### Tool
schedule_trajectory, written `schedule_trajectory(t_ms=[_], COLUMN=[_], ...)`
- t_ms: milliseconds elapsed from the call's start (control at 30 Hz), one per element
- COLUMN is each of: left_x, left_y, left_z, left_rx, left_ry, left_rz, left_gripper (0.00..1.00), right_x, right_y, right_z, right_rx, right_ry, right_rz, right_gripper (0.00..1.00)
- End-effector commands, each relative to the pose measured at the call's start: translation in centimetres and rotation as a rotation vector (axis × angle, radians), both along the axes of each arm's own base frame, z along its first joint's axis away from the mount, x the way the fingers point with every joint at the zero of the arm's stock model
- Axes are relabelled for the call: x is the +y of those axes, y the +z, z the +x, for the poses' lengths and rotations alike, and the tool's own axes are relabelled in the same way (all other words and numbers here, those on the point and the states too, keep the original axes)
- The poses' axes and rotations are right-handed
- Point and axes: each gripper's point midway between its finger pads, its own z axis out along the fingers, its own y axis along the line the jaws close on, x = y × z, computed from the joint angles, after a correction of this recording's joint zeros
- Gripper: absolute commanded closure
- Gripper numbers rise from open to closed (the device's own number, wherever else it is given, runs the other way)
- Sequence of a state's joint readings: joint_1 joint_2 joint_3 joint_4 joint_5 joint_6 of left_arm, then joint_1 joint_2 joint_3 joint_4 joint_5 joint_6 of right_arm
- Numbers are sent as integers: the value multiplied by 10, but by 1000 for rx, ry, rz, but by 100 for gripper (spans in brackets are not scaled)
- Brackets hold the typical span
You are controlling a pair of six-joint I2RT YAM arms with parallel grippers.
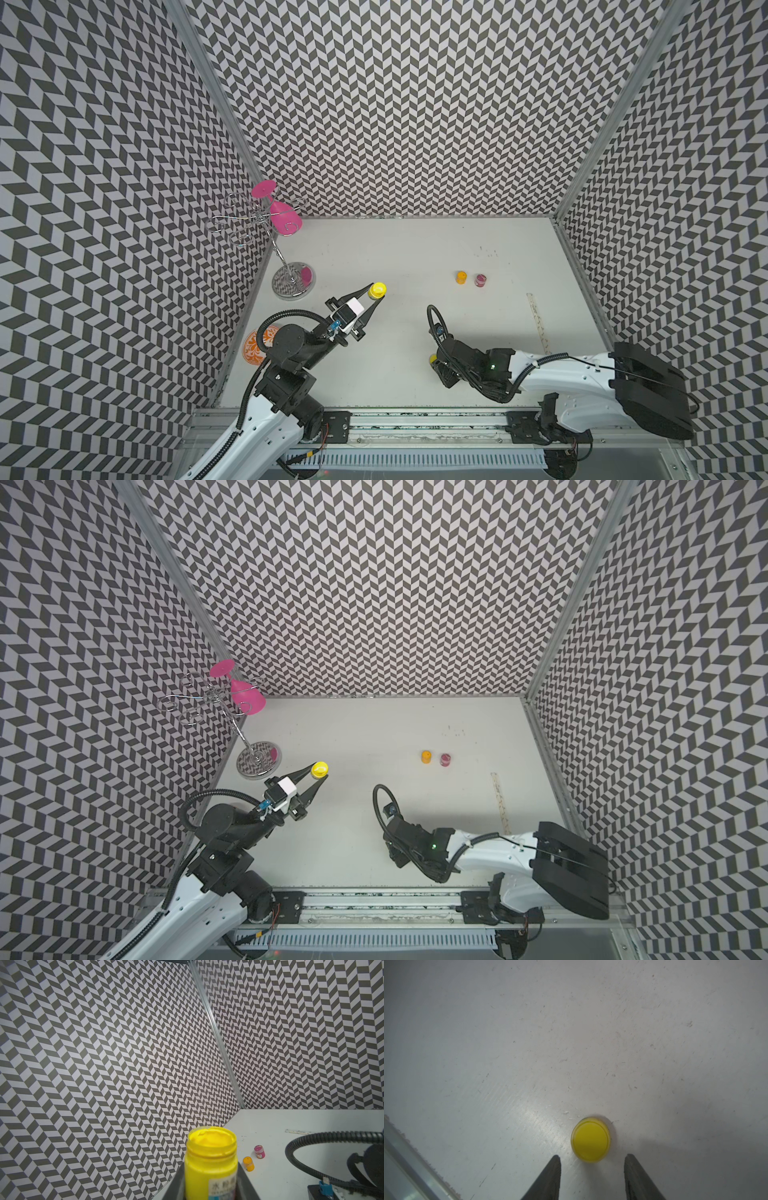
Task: Close the paint jar lid
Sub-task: Pick up the lid from the center of the board.
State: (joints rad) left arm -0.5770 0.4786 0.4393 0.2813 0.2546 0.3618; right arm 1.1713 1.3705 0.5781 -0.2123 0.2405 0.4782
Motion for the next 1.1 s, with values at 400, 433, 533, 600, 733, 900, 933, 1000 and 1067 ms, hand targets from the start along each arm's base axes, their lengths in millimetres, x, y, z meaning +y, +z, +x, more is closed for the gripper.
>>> schedule_trajectory(t_ms=[400,433,533,600,733,900,933,1000,1067], left_x=[6,6,6,6,6,6,6,6,6], left_y=[1,1,0,1,1,1,0,1,0], left_z=[-1,-2,-1,-1,-1,-1,-1,-1,-1], left_rx=[-17,-16,-15,-16,-16,-16,-14,-14,-14], left_ry=[23,23,25,25,26,24,25,23,24], left_rz=[-9,-9,-9,-9,-9,-9,-9,-9,-9], left_gripper=[70,70,70,70,70,70,70,70,70], right_x=[21,21,22,23,24,23,23,24,24], right_y=[2,1,1,0,-4,-8,-8,-7,-5], right_z=[14,14,14,14,13,13,13,13,14], right_rx=[-56,-56,-57,-56,-46,-42,-42,-46,-48], right_ry=[-29,-28,-27,-25,-19,-23,-24,-24,-23], right_rz=[20,20,19,19,12,6,5,8,13], right_gripper=[56,56,56,58,61,59,59,61,63])
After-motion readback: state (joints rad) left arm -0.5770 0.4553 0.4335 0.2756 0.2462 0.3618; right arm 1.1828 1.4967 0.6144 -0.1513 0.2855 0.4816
